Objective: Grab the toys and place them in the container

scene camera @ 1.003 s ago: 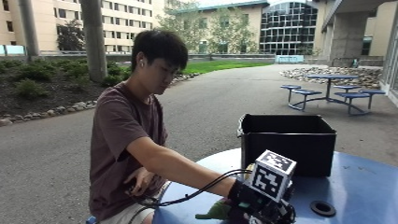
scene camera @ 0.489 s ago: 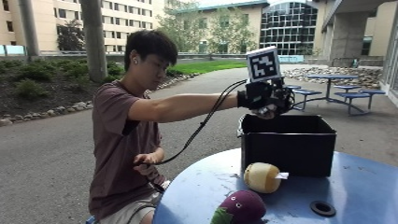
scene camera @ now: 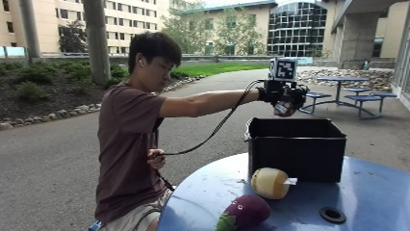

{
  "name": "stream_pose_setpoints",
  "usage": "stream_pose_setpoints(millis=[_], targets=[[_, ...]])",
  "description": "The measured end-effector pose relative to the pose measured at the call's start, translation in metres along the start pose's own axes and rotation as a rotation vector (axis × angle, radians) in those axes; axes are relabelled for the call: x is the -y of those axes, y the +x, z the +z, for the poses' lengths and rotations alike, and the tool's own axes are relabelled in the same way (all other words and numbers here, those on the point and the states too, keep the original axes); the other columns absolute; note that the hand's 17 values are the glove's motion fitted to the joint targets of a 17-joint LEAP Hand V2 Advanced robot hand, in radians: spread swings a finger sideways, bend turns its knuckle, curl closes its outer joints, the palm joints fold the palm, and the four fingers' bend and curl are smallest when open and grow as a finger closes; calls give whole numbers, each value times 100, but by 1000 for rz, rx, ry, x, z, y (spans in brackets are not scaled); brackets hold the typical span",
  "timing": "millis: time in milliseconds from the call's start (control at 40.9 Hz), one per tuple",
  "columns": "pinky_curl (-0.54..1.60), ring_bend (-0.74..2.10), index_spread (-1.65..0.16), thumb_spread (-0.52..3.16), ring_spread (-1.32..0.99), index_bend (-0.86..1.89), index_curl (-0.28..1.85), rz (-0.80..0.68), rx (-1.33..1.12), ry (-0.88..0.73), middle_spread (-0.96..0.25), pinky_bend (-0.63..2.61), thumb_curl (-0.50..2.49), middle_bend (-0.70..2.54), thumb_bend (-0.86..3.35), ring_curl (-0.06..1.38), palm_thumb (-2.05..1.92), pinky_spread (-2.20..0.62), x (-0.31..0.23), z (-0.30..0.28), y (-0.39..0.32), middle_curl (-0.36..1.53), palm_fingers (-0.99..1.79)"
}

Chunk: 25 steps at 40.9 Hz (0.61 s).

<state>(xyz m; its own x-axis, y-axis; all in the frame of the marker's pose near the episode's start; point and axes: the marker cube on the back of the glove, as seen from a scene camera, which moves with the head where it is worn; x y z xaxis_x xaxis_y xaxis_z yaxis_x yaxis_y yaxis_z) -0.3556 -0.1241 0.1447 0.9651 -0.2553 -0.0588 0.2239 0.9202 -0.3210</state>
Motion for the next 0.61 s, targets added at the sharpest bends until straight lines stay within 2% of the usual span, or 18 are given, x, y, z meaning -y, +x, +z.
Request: stream_pose_setpoints(millis=[24, 49, 73, 98, 122, 147, 171, 196, 220, 342, 465, 611], targets=[[56, 152, -37, 55, -38, 71, 29, -35, -53, -58, -29, 128, 92, 119, 22, 66, 57, -39, 1, 7, -10, 90, 40], [59, 156, -35, 60, -38, 66, 32, -64, -94, -103, -30, 133, 91, 116, 21, 69, 54, -39, 1, 13, -17, 90, 33], [58, 151, -30, 74, -37, 39, 25, -85, -120, -133, -28, 133, 86, 104, 14, 68, 39, -36, 1, 17, -22, 86, -14], [61, 148, -26, 80, -36, 35, 27, -99, -133, -150, -26, 136, 84, 96, 12, 68, 35, -34, 1, 19, -27, 84, -29], [62, 124, -23, 85, -27, 36, 28, -106, -137, -158, -18, 139, 80, 66, 6, 62, 27, -27, 2, 21, -30, 75, -74], [57, 152, -25, 87, -35, 30, 24, -107, -138, -160, -28, 136, 83, 98, 14, 69, 39, -33, 2, 21, -33, 85, 14], [56, 106, -21, 92, -24, 31, 23, -104, -140, -161, -14, 135, 76, 52, 2, 52, 21, -22, 2, 22, -34, 68, -80], [56, 111, -19, 96, -23, 23, 21, -96, -142, -162, -13, 136, 75, 50, 3, 56, 23, -21, 2, 22, -35, 68, -63], [54, 96, -18, 99, -19, 24, 23, -81, -139, -163, -10, 133, 72, 40, 0, 51, 18, -17, 1, 22, -34, 64, -73], [48, 69, -16, 111, -10, 11, 20, 132, -54, -143, -2, 119, 64, 18, -3, 40, 11, -8, 5, 11, -28, 54, -58], [43, 53, -16, 118, -5, 6, 18, -37, -108, -148, 2, 107, 57, 10, -3, 34, 5, -3, -19, -2, 12, 47, -50], [39, 44, -16, 123, -1, 4, 17, 42, -118, -156, 3, 98, 51, 9, -3, 31, 1, 1, -48, -20, 75, 40, -44]])
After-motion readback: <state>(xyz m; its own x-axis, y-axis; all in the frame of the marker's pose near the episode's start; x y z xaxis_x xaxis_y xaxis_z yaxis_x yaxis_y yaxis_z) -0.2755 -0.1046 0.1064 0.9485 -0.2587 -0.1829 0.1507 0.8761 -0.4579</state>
